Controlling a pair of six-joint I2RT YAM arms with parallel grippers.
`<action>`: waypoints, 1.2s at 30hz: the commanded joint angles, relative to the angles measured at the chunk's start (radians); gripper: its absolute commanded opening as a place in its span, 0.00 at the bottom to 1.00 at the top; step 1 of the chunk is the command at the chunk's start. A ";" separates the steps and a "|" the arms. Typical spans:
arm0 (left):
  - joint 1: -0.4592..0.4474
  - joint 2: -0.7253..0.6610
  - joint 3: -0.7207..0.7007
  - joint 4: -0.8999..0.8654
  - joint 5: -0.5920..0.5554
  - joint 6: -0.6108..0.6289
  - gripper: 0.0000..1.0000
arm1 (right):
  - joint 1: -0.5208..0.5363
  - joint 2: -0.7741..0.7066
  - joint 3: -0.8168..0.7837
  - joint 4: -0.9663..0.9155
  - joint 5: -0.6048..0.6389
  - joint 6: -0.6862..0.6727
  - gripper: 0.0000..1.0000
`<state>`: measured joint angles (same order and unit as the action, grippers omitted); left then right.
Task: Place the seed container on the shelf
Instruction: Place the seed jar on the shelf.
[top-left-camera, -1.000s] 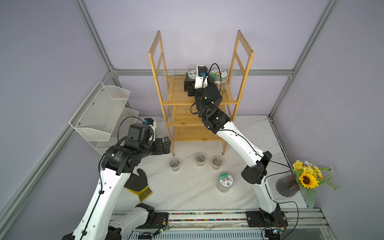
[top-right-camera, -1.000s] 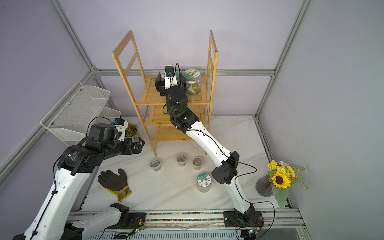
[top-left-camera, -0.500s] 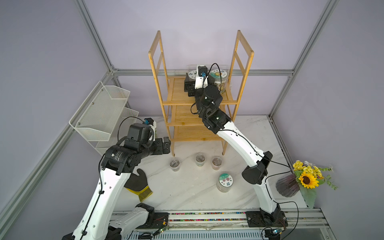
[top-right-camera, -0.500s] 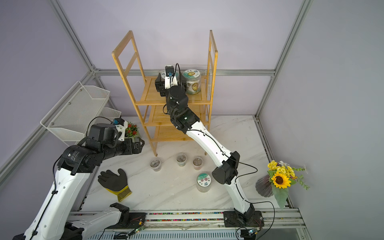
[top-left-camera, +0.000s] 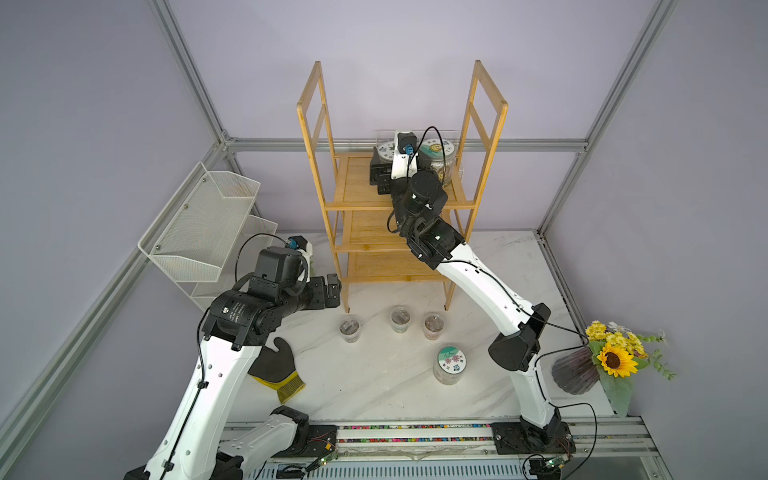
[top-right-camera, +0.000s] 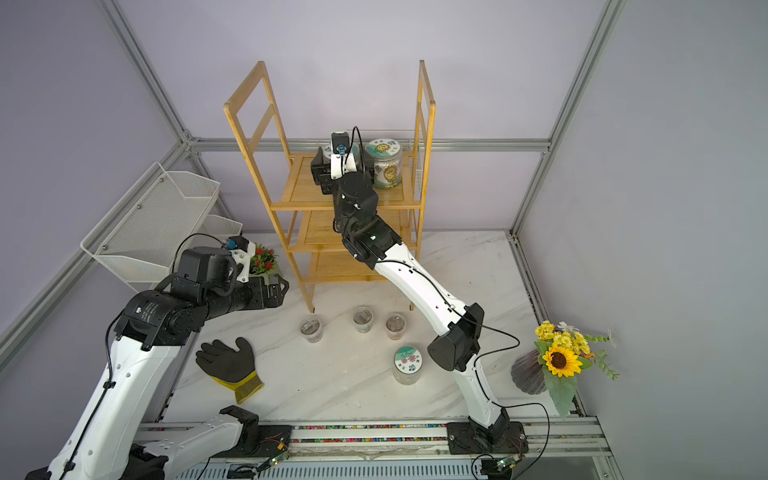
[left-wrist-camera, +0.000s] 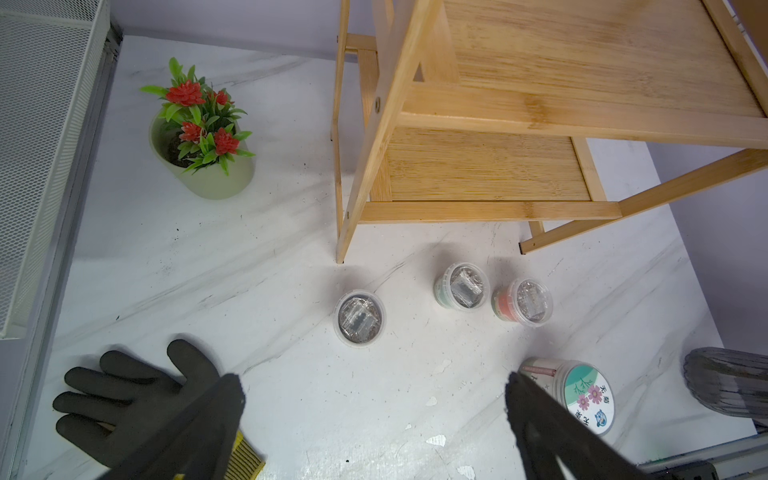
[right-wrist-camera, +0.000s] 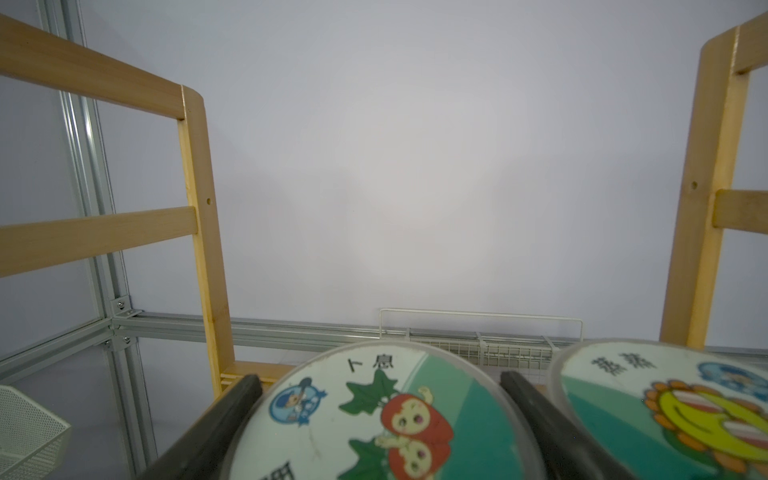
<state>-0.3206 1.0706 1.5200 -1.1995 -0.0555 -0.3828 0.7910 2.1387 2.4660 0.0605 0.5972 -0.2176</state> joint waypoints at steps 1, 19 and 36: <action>0.011 -0.021 0.022 0.003 -0.005 0.002 1.00 | 0.005 -0.047 -0.029 0.029 0.012 0.006 0.73; 0.011 -0.018 0.017 0.003 -0.007 0.003 1.00 | 0.016 -0.097 -0.142 0.085 -0.020 0.006 0.83; 0.010 -0.023 0.022 0.000 -0.022 0.012 0.99 | 0.002 0.011 0.017 0.057 -0.021 -0.010 0.83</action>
<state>-0.3206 1.0664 1.5200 -1.2018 -0.0616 -0.3817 0.7982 2.1456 2.4554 0.1047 0.5781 -0.2203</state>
